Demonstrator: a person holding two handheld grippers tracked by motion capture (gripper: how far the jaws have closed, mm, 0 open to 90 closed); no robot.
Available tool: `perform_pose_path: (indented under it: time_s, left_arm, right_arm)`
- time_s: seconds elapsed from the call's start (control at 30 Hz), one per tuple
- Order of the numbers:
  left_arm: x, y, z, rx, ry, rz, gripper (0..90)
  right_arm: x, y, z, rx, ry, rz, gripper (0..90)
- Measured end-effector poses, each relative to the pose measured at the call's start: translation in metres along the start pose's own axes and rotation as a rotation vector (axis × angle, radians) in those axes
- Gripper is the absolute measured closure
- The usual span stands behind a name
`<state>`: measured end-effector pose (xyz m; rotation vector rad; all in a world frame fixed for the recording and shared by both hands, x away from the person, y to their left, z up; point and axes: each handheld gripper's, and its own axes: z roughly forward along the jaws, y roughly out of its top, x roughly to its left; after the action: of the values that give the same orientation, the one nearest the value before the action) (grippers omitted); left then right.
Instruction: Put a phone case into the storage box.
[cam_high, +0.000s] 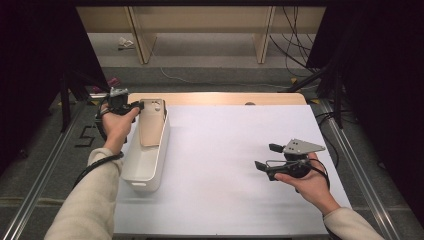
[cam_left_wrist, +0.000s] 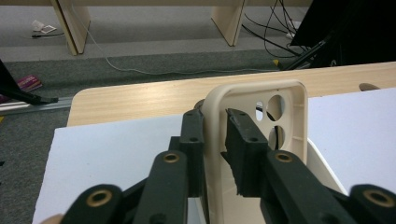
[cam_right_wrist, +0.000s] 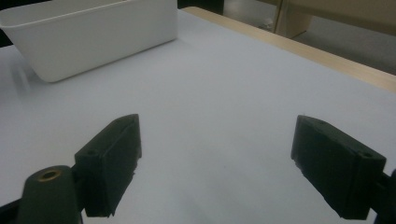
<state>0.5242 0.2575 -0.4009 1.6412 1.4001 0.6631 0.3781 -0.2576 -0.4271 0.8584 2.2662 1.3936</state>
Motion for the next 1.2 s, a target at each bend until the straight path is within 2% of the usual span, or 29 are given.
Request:
perform_pose_path:
  time_s: [0.17,0.3,0.4,0.67,1.03,1.2]
  left_arm:
    - [-0.001,0.002,0.001,0.017,0.046,0.022,67.0]
    - [-0.002,0.003,0.002,0.034,0.070,0.051,61.4]
    - [-0.003,0.004,0.000,0.028,0.078,0.055,56.6]
    - [-0.008,0.011,-0.011,0.006,0.070,0.065,43.6]
    - [-0.018,0.012,-0.027,0.001,0.008,0.076,14.9]
    - [-0.023,0.009,-0.035,0.003,-0.017,0.087,4.9]
  right_arm:
    - [0.000,0.000,0.000,0.002,-0.002,0.000,17.0]
    - [0.000,0.000,0.000,0.002,-0.003,-0.001,16.9]
    - [-0.001,0.000,0.000,0.003,-0.005,0.001,16.8]
    - [-0.001,0.000,0.000,0.003,-0.005,0.005,16.6]
    - [-0.002,-0.001,0.000,0.000,-0.008,0.011,16.4]
    - [-0.003,-0.001,0.000,0.000,-0.010,0.012,16.3]
